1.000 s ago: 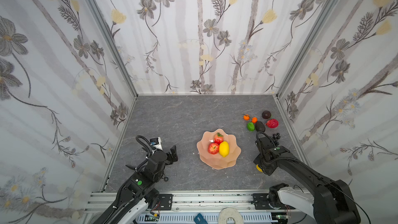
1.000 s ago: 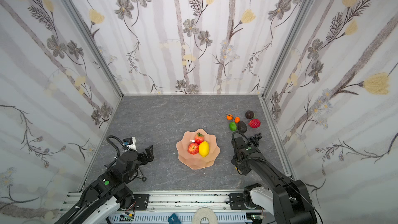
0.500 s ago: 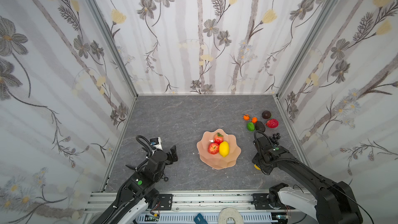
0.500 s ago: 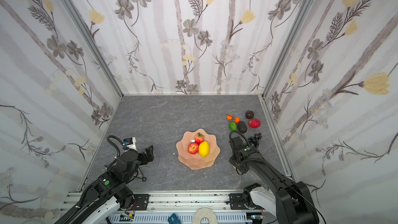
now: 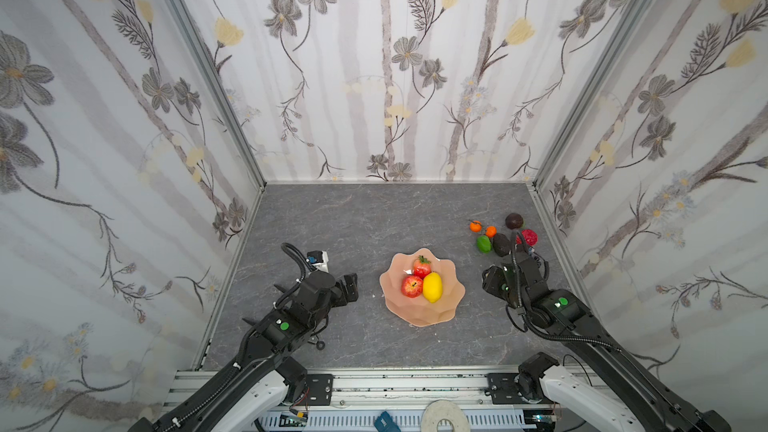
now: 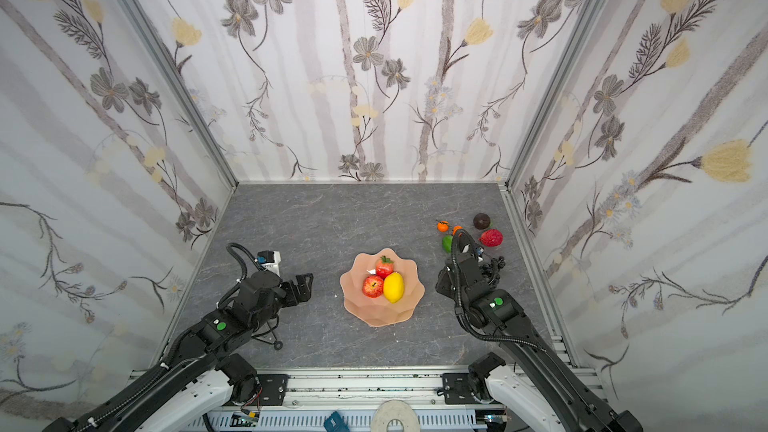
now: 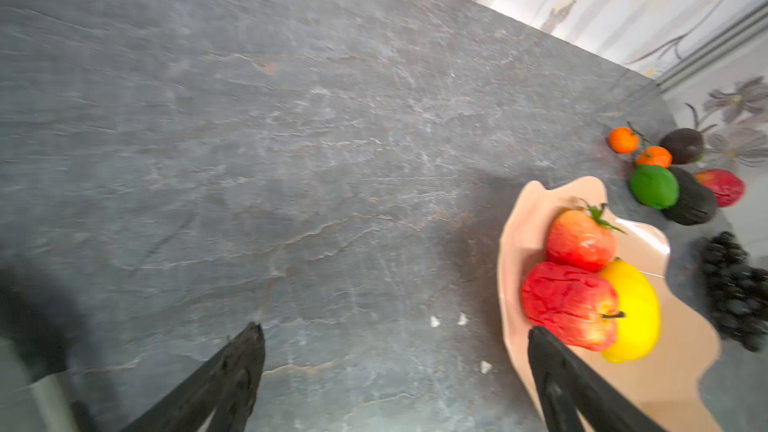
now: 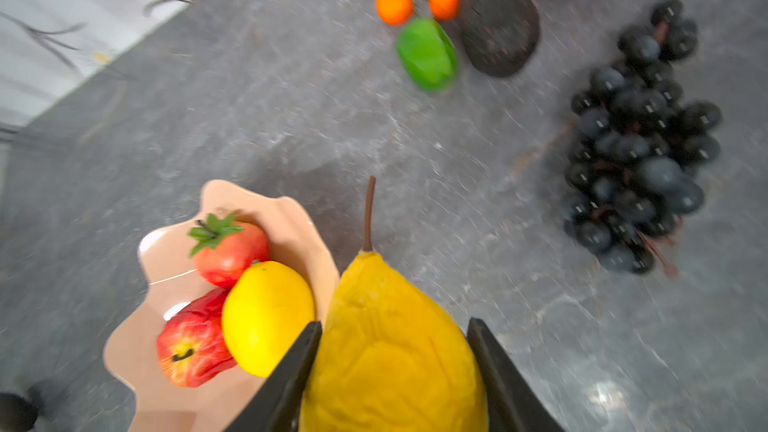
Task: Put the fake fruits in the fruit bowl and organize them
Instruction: 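Carry the yellow pear toward the bowl while the left gripper reaches toward it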
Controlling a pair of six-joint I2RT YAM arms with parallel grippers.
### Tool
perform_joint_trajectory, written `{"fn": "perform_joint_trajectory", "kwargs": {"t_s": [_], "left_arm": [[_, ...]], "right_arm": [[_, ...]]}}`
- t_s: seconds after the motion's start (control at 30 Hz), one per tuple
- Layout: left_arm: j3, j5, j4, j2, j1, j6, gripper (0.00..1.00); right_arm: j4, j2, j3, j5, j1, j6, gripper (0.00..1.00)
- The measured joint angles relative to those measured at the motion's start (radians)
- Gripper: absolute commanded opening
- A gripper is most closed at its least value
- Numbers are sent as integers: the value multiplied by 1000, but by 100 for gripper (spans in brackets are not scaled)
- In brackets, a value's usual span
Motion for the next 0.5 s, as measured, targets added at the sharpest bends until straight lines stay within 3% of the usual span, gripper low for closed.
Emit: {"fn": "perform_joint_trajectory", "kwargs": {"t_s": [0.23,0.5], "left_arm": [[192,188,27,192,-51,-42,100],[374,249,28,309,-159,-37,99]], "right_arm": [[372,-62,-108,-106,36,-226,47],[750,11,-238,-265,123,-403,44]]}}
